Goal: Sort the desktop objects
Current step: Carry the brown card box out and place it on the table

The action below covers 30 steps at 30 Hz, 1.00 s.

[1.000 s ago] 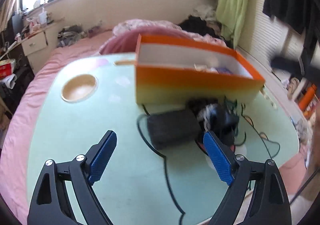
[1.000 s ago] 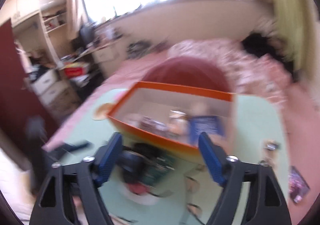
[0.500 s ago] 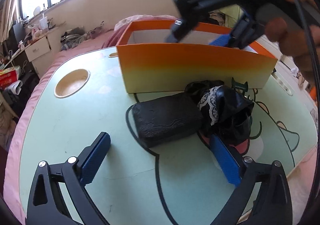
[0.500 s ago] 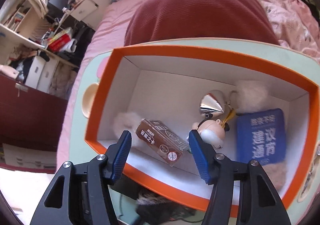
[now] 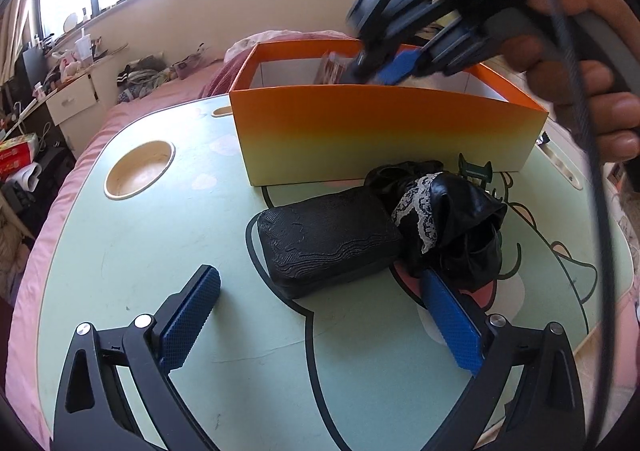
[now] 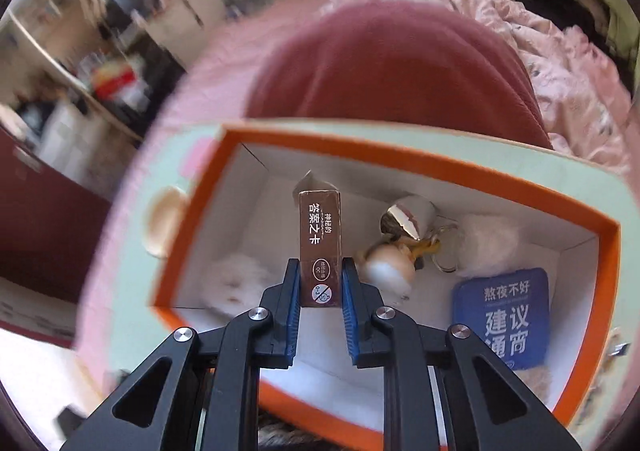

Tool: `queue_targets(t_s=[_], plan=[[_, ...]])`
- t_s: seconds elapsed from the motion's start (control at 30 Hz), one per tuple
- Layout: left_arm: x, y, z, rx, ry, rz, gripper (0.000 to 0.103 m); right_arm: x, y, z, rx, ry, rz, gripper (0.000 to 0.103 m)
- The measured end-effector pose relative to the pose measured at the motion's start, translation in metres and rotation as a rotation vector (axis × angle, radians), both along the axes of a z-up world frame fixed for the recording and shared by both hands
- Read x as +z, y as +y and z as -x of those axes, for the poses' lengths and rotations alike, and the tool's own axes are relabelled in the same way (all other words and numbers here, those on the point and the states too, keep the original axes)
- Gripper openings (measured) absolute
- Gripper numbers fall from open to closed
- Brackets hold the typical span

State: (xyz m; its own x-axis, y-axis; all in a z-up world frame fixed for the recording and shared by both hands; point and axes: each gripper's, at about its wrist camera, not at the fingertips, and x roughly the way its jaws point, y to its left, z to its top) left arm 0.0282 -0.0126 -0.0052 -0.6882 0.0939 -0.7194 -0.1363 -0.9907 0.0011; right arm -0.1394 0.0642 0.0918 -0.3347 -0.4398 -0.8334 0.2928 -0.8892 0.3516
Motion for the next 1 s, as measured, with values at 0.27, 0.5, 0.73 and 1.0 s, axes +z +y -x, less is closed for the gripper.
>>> queue_targets(t_s=[0.27,0.5,0.73,1.0], plan=[[0.001,-0.001,0.000,0.000,0.000,0.001,0.100,0.029,0.068,-0.103,-0.052,0.178,0.184,0.018],[0.000,-0.003,0.002,0.001,-0.003,0.002,0.101,-0.031,0.085,-0.150,-0.083,0.121,0.138,0.018],[0.001,0.002,-0.001,0.002,-0.005,0.003,0.101,-0.056,0.099,-0.153,-0.147,0.149,0.214,0.045],[0.000,0.005,0.001,0.000,-0.007,0.008,0.102,-0.056,0.075,-0.189,-0.139,0.334,-0.102,0.092]])
